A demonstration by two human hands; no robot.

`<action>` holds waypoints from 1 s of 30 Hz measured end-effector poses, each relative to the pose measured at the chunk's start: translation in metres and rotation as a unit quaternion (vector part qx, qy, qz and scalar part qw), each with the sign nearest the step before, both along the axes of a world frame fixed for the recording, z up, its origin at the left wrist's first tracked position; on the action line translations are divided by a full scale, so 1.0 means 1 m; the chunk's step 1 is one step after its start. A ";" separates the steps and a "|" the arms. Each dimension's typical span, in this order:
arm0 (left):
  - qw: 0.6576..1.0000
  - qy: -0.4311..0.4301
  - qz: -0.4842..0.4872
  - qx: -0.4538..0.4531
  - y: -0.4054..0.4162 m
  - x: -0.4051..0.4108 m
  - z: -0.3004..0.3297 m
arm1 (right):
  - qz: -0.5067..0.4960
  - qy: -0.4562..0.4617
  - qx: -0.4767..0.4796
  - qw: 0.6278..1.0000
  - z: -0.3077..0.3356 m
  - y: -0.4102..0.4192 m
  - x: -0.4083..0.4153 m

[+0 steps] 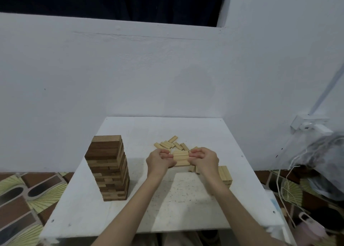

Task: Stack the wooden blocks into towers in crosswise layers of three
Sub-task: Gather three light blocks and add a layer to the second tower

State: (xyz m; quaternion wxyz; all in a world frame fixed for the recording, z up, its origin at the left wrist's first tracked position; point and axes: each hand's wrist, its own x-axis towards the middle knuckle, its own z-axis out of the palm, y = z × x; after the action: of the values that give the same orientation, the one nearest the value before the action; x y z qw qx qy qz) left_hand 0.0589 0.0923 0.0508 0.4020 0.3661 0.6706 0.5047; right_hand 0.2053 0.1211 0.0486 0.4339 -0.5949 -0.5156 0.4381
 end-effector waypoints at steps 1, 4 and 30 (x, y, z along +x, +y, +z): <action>1.000 -0.010 -0.003 0.005 0.001 0.004 0.004 | -0.002 -0.002 0.004 1.000 0.006 0.001 0.006; 0.999 -0.039 -0.014 0.014 0.002 0.020 0.014 | -0.007 0.002 0.013 1.000 0.020 0.001 0.024; 0.993 -0.089 -0.082 -0.020 -0.008 0.105 0.012 | -0.018 -0.001 -0.041 0.999 0.017 -0.013 0.116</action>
State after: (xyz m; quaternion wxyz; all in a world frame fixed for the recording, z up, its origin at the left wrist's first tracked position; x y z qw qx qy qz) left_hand 0.1638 0.0843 0.0626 0.5069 0.3656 0.6100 0.4871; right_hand 0.3213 0.1078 0.0658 0.4164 -0.6222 -0.4868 0.4499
